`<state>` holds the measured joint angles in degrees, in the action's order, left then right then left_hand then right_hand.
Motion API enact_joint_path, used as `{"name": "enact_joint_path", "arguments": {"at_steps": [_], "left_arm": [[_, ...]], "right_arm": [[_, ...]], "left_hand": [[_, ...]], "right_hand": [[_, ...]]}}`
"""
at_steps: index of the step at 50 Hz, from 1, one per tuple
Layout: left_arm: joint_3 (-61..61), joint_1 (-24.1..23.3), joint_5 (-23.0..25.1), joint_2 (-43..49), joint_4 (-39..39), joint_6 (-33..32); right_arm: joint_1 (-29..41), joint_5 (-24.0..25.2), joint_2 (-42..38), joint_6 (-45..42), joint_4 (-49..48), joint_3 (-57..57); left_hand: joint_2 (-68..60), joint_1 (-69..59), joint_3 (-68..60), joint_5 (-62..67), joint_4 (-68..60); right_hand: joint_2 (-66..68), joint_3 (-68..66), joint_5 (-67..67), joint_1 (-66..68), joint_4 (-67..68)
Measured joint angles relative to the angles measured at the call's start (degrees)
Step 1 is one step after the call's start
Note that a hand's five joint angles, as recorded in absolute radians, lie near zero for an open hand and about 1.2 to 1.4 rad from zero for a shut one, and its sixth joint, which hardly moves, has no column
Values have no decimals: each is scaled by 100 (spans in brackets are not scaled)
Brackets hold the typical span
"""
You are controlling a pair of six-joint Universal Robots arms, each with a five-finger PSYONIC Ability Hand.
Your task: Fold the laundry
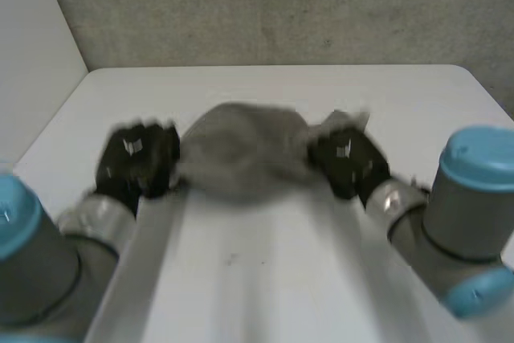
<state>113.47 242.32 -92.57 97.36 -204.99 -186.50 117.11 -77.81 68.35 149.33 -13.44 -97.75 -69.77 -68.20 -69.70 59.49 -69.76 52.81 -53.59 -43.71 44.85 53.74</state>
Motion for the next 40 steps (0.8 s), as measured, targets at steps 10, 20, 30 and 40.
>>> {"name": "enact_joint_path", "arguments": {"at_steps": [10,20,30,40], "left_arm": [[911,-11,347,-221,155,-93],[846,13,339,-535,232,-504],[863,8,332,-528,204,-516],[879,39,327,-544,197,-509]], "right_arm": [[-273,73,518,21,1280,-445],[-832,199,1173,432,1291,-104],[-858,698,907,480,1688,885],[-644,927,-834,204,3342,2968]], "left_hand": [[0,0,0,0,0],[0,0,0,0,0],[0,0,0,0,0],[0,0,0,0,0]], "right_hand": [[-3075,3253,3377,-2576,-3333],[-3075,3253,3377,-2576,-3333],[-3061,3235,3273,-2573,-3296],[-2655,2685,2774,-2225,-2683]]}}
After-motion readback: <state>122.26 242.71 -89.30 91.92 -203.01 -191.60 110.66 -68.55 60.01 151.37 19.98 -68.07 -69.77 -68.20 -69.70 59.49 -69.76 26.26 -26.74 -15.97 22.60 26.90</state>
